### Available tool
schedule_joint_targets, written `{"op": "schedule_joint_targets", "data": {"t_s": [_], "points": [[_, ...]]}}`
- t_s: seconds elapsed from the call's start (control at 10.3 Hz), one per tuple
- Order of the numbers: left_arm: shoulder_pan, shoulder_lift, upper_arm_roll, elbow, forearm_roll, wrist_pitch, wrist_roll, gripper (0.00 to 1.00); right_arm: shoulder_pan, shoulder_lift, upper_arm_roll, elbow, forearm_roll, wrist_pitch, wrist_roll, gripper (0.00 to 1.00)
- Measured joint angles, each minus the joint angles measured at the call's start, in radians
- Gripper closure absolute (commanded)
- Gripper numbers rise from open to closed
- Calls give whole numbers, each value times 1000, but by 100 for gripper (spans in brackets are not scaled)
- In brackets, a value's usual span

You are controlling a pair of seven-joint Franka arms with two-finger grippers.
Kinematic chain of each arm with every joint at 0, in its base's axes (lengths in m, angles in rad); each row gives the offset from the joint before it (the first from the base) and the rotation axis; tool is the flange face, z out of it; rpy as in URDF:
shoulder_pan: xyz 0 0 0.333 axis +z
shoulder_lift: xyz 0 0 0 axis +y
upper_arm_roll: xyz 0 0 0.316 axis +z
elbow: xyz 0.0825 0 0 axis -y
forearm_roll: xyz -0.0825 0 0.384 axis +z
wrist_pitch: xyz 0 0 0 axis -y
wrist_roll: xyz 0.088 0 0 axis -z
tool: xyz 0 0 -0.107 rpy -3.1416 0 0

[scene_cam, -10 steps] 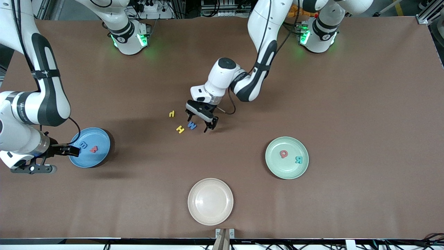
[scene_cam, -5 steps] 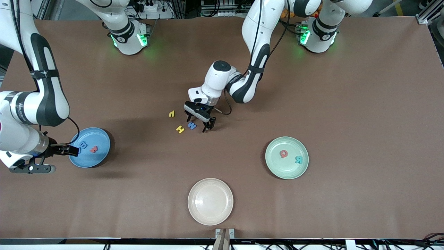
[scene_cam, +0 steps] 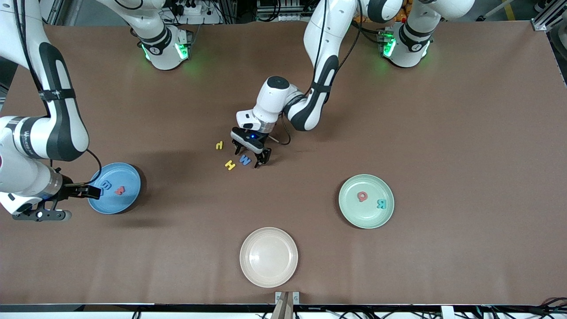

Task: Sort upper and lower case letters into plates
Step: 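Lower the left gripper and grasp the blue M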

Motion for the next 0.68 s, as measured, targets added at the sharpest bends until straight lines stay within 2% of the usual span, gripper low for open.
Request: {"op": "schedule_joint_targets", "data": {"t_s": [0.19, 0.39, 0.58, 0.68], "points": [[-14, 17, 21, 13, 0, 1, -6, 9, 0, 0, 0, 0, 0, 0, 0, 0], [-14, 20, 23, 21, 0, -2, -6, 10, 0, 0, 0, 0, 0, 0, 0, 0], [-14, 22, 23, 27, 0, -4, -7, 31, 0, 0, 0, -1, 0, 0, 0, 0], [-14, 22, 24, 29, 0, -9, -7, 34, 0, 0, 0, 0, 0, 0, 0, 0]]}}
